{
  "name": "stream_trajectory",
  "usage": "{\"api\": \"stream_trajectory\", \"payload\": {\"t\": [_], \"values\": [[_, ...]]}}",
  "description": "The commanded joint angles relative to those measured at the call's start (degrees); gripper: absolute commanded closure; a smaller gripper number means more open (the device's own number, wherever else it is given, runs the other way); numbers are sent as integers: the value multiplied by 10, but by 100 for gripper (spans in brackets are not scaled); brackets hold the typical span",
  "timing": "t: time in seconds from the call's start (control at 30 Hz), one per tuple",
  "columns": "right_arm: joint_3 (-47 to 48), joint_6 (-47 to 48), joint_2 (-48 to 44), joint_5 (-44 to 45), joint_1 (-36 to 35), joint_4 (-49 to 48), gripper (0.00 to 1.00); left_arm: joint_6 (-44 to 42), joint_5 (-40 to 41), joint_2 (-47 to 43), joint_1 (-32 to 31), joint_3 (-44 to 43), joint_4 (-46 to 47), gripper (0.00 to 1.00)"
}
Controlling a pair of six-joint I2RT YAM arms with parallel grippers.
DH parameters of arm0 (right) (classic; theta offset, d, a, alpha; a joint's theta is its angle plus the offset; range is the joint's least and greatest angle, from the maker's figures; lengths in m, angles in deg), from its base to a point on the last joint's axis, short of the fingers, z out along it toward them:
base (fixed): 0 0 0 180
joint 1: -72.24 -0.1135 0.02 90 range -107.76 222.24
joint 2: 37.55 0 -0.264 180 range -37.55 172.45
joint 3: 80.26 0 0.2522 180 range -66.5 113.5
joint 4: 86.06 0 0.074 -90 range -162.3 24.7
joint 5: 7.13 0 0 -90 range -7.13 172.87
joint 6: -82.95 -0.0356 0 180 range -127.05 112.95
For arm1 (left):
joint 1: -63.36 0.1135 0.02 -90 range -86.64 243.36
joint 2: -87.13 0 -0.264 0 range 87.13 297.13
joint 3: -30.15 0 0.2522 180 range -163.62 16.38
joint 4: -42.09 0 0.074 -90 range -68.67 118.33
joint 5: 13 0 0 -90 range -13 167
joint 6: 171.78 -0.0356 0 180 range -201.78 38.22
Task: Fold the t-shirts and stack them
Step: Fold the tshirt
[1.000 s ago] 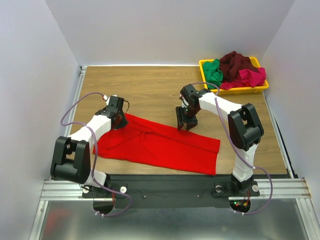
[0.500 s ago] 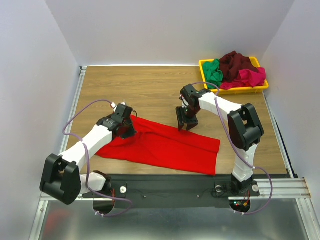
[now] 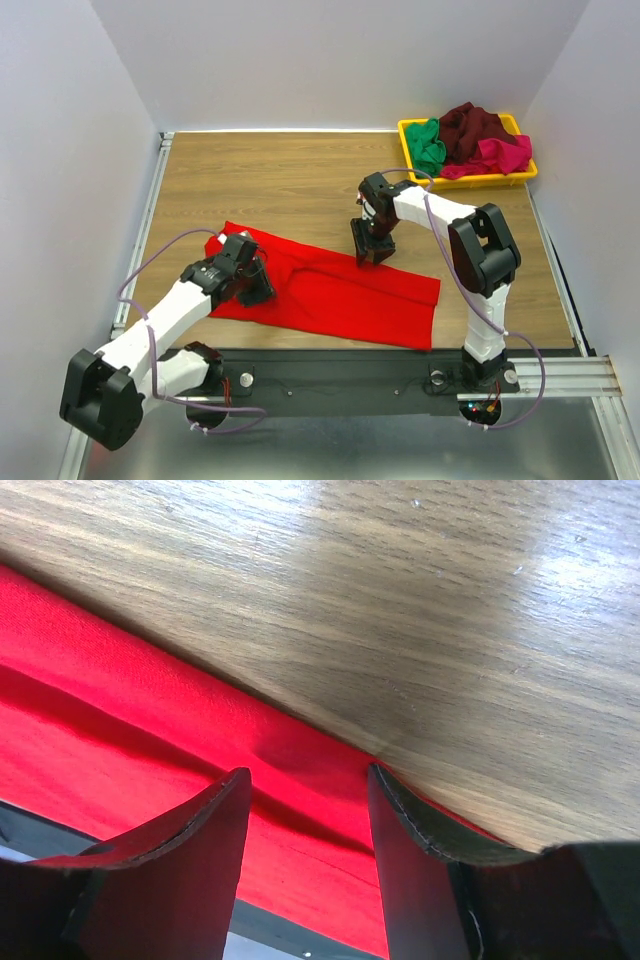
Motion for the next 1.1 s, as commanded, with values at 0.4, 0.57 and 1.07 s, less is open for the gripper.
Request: {"api": "stream_trajectory", "payload": {"t": [0.4, 0.57, 1.07], "values": [[-15, 0, -17, 14, -4, -25, 44, -9, 134, 43, -7, -58, 29, 39], [-27, 1, -23, 10, -4, -28, 44, -44, 187, 113, -4, -88, 66, 37], [-13, -3, -9, 7, -4, -35, 44, -31, 134, 104, -11, -24, 58, 37]]}}
